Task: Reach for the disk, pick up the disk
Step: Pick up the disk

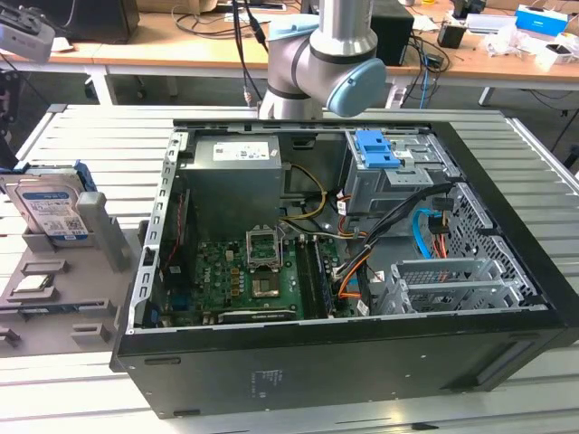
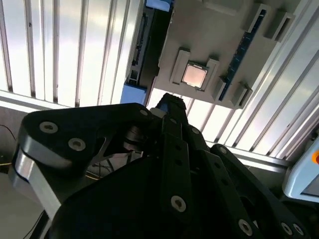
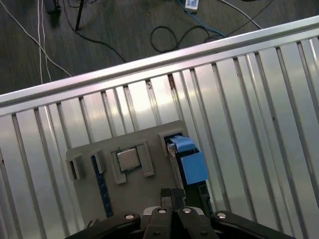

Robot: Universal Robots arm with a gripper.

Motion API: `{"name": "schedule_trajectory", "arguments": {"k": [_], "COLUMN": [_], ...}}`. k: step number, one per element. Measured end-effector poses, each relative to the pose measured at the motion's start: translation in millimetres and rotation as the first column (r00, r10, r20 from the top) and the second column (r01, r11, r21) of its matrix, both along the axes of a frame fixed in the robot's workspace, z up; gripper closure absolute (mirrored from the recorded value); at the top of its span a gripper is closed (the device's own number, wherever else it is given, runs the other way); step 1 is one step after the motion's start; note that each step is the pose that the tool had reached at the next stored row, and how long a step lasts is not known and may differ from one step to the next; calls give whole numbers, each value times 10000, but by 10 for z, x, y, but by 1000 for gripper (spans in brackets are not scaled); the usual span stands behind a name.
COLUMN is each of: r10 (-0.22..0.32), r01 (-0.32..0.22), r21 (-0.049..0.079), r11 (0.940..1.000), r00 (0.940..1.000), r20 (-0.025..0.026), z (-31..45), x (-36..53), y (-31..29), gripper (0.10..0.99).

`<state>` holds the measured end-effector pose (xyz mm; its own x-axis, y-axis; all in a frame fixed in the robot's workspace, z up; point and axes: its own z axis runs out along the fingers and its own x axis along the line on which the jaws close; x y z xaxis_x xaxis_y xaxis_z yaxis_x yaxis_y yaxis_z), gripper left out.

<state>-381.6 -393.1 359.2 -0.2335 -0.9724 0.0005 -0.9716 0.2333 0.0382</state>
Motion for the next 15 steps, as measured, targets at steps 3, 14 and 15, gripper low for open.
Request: {"name": "schedule_trajectory", "arguments": {"k": [3,14,15], "r10": [339,1733,1944], "r01": [-339,-1733,-1944], "r21": [0,0,0], "r11": [9994,9849,9809], "r00": [9994,9849,9809], "r20": [-1,-1,0], "z": [0,0,0], "x": [0,0,0], "y": [0,0,0], "gripper": [980,980,980]}}
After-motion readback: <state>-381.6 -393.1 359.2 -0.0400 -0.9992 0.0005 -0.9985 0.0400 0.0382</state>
